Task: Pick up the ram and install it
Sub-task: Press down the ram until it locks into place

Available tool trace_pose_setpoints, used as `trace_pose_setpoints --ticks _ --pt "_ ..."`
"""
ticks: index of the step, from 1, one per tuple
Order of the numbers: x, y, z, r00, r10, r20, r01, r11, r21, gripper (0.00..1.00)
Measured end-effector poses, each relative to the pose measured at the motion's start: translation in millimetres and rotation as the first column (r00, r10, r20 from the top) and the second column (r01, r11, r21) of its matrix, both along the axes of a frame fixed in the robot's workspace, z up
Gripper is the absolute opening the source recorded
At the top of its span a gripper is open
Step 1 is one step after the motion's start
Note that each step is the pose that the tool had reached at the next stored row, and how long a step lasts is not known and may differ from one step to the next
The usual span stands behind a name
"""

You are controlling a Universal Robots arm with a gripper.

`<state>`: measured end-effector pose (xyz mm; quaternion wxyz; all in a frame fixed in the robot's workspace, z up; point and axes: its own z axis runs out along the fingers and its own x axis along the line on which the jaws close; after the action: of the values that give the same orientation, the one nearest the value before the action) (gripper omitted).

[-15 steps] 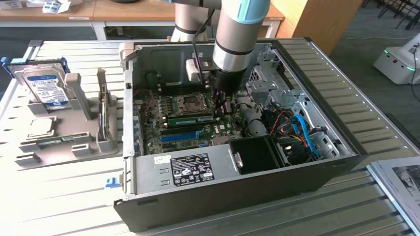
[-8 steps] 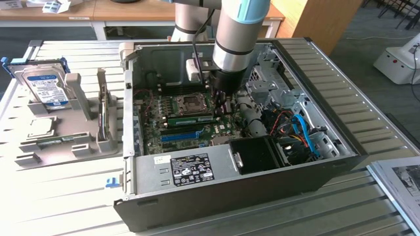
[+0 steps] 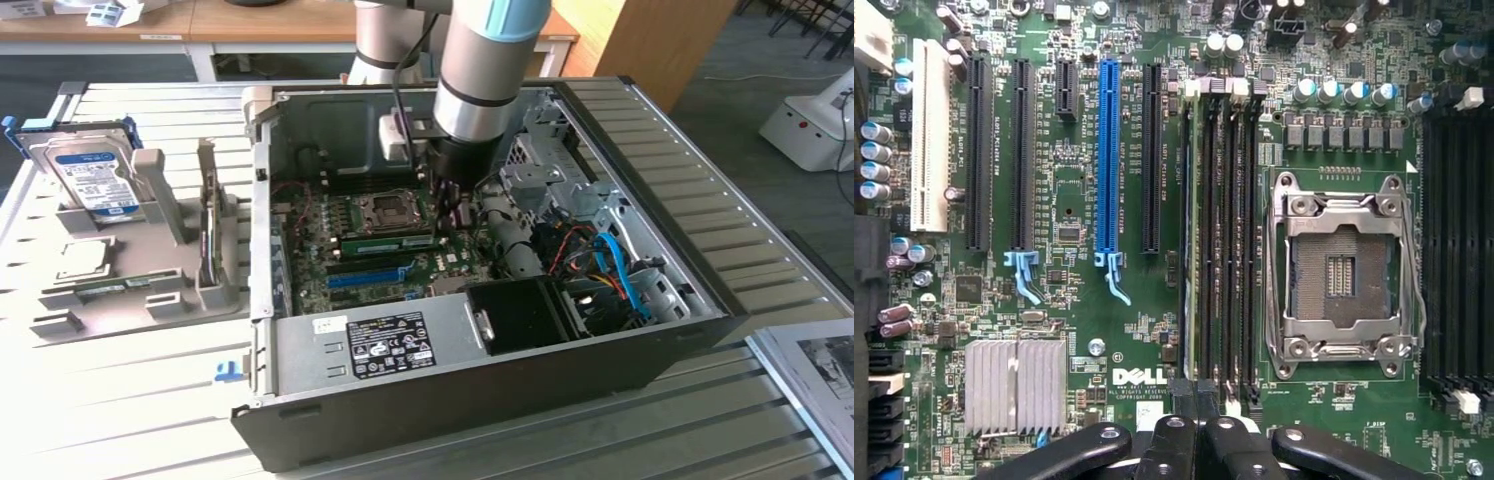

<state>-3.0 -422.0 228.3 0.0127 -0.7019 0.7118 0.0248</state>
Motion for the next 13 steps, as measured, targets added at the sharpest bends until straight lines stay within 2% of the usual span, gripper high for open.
trace_pose_setpoints --ticks 13 --pt "0.7 0.0 14.9 1.0000 0.000 -0.0071 0.000 1.0000 -0.0005 0.10"
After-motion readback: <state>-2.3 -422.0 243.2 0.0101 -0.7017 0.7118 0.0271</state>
